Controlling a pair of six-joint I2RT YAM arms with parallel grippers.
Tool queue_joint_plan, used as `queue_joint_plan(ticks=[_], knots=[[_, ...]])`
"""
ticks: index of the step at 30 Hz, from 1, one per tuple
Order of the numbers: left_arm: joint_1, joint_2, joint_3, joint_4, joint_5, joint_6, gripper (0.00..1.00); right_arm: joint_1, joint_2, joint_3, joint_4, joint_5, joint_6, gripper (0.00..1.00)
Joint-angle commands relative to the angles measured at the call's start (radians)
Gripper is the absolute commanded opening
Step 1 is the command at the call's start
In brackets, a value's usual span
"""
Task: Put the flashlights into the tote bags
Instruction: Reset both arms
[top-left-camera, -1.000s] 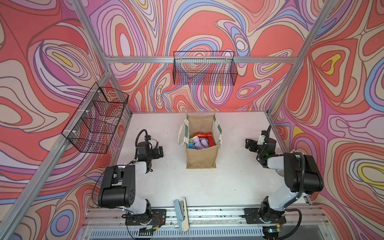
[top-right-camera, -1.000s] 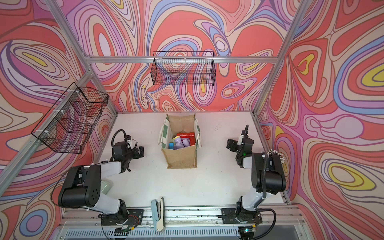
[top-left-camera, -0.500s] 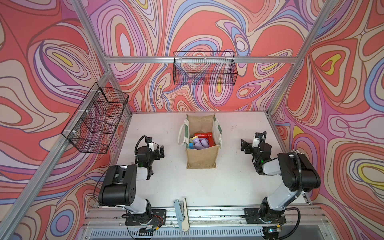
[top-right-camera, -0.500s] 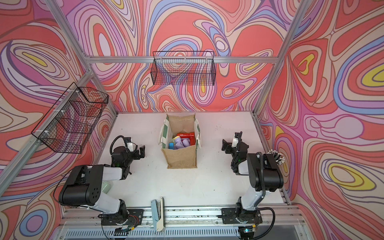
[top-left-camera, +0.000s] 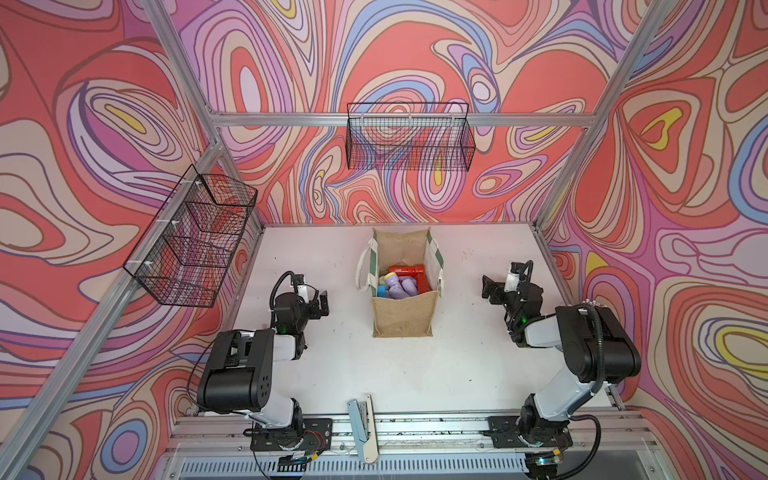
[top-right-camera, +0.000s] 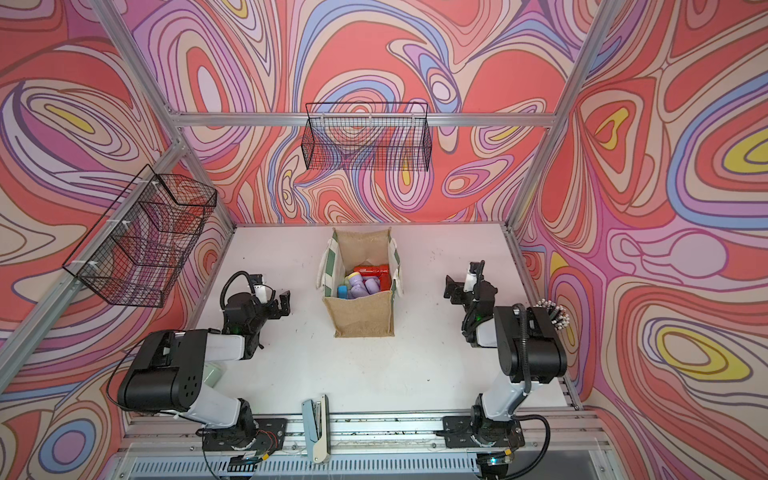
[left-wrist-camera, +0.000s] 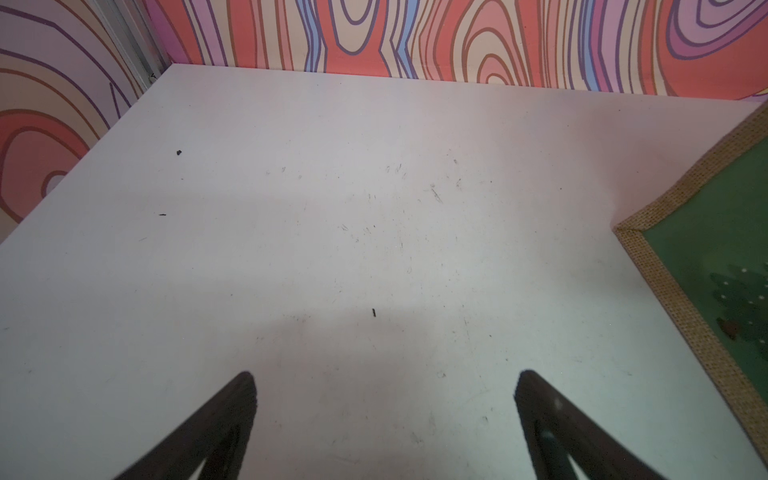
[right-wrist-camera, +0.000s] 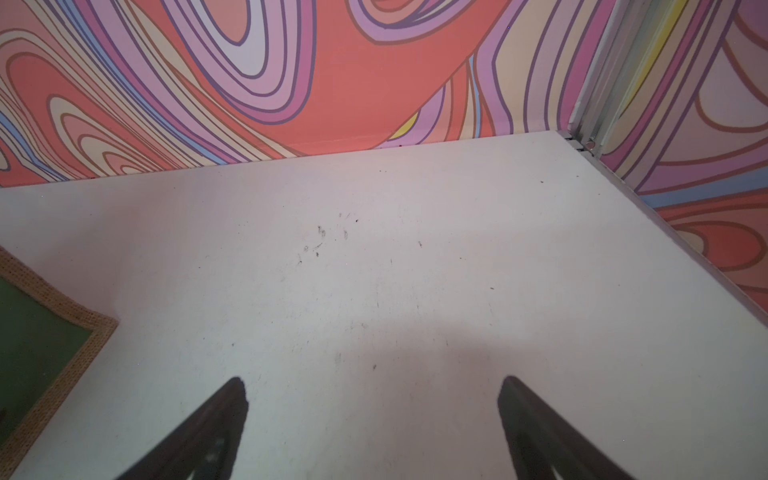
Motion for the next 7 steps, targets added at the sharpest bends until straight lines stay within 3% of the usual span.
queue_joint_plan(ticks=[1, 7], knots=[[-0.004, 0.006, 0.015, 0.040, -0.011, 0.022, 1.00, 0.017, 0.017, 0.021, -0.018, 0.041, -0.027, 0.98], [-0.004, 0.005, 0.014, 0.042, -0.010, 0.022, 1.00, 0.017, 0.011, 0.010, -0.003, 0.039, -0.027, 0.98]])
